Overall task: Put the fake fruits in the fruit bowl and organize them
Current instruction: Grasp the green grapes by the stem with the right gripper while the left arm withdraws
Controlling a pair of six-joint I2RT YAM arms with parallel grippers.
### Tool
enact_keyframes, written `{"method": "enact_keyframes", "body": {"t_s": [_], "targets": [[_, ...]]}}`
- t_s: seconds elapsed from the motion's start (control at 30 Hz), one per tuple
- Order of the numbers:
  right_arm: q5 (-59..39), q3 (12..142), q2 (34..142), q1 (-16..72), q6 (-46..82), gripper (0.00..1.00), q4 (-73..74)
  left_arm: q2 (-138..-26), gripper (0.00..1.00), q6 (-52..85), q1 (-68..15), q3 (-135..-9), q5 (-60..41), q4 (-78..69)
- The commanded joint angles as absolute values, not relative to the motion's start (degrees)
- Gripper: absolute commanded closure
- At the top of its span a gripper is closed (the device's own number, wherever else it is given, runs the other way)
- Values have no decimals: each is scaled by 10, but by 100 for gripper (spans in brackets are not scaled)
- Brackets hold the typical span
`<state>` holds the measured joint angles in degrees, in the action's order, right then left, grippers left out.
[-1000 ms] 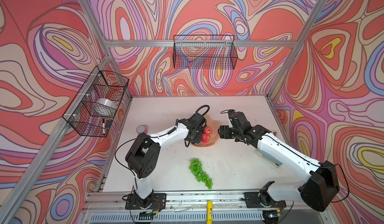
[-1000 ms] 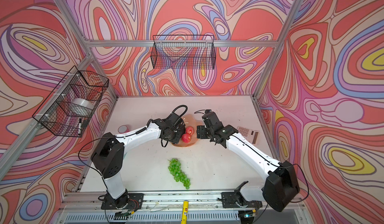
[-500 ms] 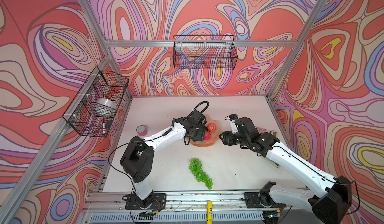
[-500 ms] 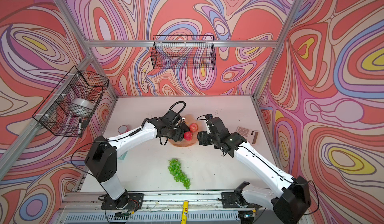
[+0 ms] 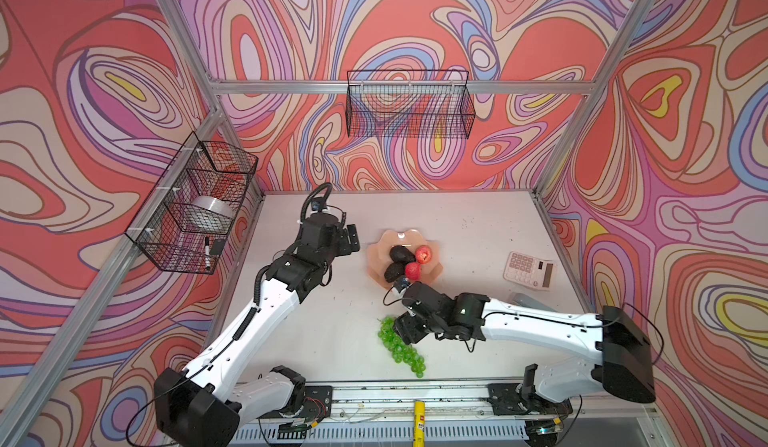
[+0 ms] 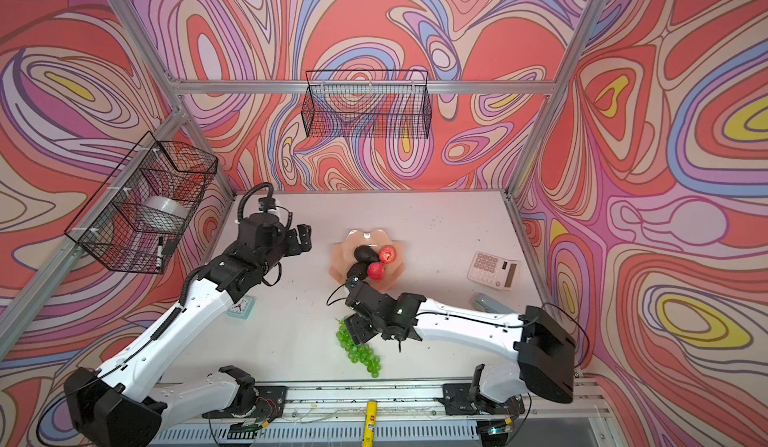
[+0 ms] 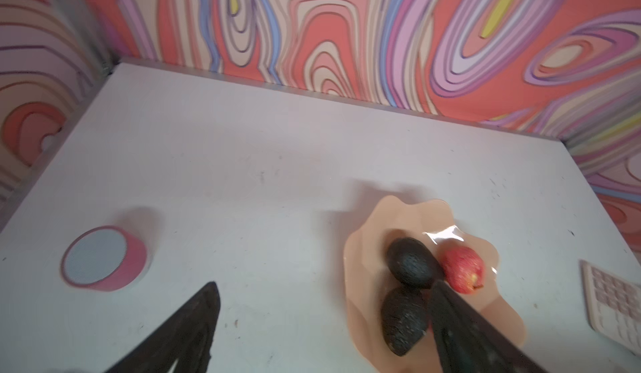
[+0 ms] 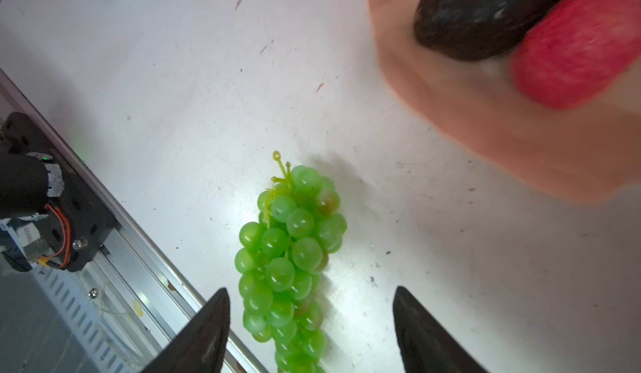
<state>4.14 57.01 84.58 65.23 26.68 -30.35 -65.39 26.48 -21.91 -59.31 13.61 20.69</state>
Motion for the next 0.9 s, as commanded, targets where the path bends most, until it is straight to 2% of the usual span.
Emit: {"method": "enact_keyframes", "body": {"t_s": [0.0,0.2,0.27,0.67,0.87], "targets": [[68,606,891,690,297,21,-284,-626,5,317,-171,-558,97,190],[89,608,932,698,323,8,-294,-609,5,321,-145,-540,85,197],[99,622,950,698,322,7,-316,-608,5,319,-144,-540,83,200],[111,669,1058,697,335,8,-358,-591,4,312,-131,-528,83,211],[122,672,1072,697,337,16,-360,-583,4,312,-126,-524,83,214]]}}
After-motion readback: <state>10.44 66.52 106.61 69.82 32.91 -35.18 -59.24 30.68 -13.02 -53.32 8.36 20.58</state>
